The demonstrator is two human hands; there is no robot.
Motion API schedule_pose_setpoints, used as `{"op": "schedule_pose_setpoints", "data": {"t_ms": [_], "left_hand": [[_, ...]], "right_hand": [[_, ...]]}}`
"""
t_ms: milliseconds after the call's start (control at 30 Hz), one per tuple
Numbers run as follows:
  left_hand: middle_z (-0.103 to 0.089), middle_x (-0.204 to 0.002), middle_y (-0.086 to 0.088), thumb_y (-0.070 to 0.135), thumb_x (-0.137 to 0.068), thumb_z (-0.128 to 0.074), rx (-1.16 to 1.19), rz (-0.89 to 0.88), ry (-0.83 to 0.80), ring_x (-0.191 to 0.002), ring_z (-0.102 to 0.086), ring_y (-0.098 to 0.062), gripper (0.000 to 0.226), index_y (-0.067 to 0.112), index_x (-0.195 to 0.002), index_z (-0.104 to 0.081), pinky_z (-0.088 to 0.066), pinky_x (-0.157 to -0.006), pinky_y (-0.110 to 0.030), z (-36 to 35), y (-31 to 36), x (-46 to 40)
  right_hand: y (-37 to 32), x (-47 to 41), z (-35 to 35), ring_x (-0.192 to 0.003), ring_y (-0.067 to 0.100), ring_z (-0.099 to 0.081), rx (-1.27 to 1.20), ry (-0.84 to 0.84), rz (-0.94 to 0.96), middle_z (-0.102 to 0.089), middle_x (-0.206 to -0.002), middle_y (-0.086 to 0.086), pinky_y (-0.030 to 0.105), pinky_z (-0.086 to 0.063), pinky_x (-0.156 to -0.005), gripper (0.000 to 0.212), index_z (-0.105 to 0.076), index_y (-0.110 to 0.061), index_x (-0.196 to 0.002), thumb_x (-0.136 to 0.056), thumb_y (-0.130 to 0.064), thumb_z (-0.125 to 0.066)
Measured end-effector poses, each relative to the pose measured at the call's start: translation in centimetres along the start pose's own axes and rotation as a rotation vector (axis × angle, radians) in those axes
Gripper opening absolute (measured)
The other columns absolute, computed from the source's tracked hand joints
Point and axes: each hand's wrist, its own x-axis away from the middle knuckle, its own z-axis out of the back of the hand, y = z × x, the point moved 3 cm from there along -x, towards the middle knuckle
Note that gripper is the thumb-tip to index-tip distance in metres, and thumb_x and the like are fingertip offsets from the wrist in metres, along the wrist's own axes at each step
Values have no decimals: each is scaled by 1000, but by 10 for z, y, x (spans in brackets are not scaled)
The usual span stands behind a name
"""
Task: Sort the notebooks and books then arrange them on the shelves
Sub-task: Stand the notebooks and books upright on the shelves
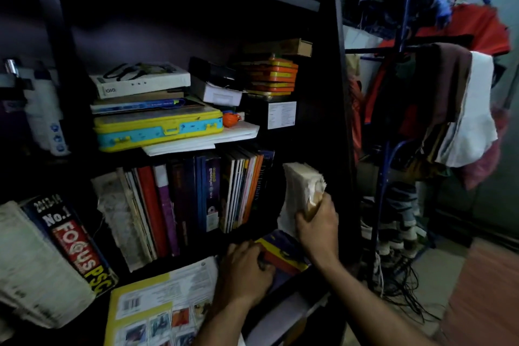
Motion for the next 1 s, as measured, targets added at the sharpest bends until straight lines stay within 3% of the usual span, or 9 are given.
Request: {"op": "schedule_pose_setpoints", "data": {"t_ms": [100, 233, 433, 567, 667, 733, 867, 933, 1000], "left_hand": [[-55, -136, 8, 41, -91, -51, -55, 7, -2, -123, -43, -21, 35, 30, -123, -59, -36, -106, -34, 2, 4, 0], [-55, -136, 10, 43, -92, -49, -86, 16, 4, -122, -45, -20, 32, 33, -121, -59, -35, -103, -34, 3, 6, 1], [-54, -136, 15, 44, -92, -48, -92, -15, 0, -124, -45, -18, 35, 34, -124, -59, -37, -102, -34, 3, 9, 4], [-50, -143, 3, 31, -99, -48, -126, -14, -280, -128, -47, -23, 36, 26, -133, -57, -41, -104, -34, 17, 16, -6], [-60, -129, -4, 24, -98, -52, -269, -28, -408, -114, -58, -25, 25, 22, -119, -65, -49, -92, -36, 43, 38, -21], [-62, -123, -4, 22, -99, -50, -364, -132, -339, -110, -59, -25, 26, 22, -120, -65, -49, -92, -38, 57, 54, -34], [-66, -120, -5, 24, -99, -48, -878, -584, -21, -116, -56, -26, 29, 18, -118, -68, -33, -110, -46, 56, 63, -74], [-66, -124, -6, 25, -98, -43, -1066, -686, -24, -123, -53, -28, 36, 16, -121, -69, -21, -121, -52, 47, 57, -99], [-67, -127, -3, 28, -95, -39, -1228, -707, -5, -129, -53, -28, 43, 19, -125, -69, -11, -122, -58, 44, 56, -120]], "right_hand": [[15, 10, -2, -110, 26, -57, -34, -50, -17, -57, -121, 5, 46, -52, -92, 53, -39, -24, -125, -84, -24, -73], [27, 14, -5, -105, 27, -58, 18, -126, -4, -51, -118, 4, 39, -50, -84, 42, -42, -18, -126, -93, -32, -65], [29, 12, -9, -95, 34, -66, 13, -105, -9, -66, -110, 8, 43, -54, -72, 43, -36, -23, -130, -99, -48, -52], [29, 5, -7, -94, 38, -68, -55, -48, -75, -69, -105, 14, 45, -56, -74, 57, -40, -14, -137, -95, -48, -60], [32, 9, -7, -93, 36, -69, -73, -100, -91, -70, -106, 12, 43, -56, -74, 62, -37, -18, -140, -92, -43, -66], [34, 9, -7, -92, 33, -69, -79, -151, -85, -69, -105, 8, 37, -54, -72, 67, -33, -23, -141, -88, -40, -70], [36, 4, -13, -91, 30, -70, -97, -191, -30, -69, -105, 5, 36, -56, -71, 58, -36, -25, -139, -91, -33, -68], [40, 3, -15, -91, 31, -71, -85, -156, -11, -70, -103, 5, 38, -56, -71, 54, -38, -26, -139, -94, -39, -64], [43, 2, -17, -92, 35, -70, -67, -110, -33, -71, -103, 9, 41, -56, -73, 58, -36, -24, -142, -95, -47, -60]]}}
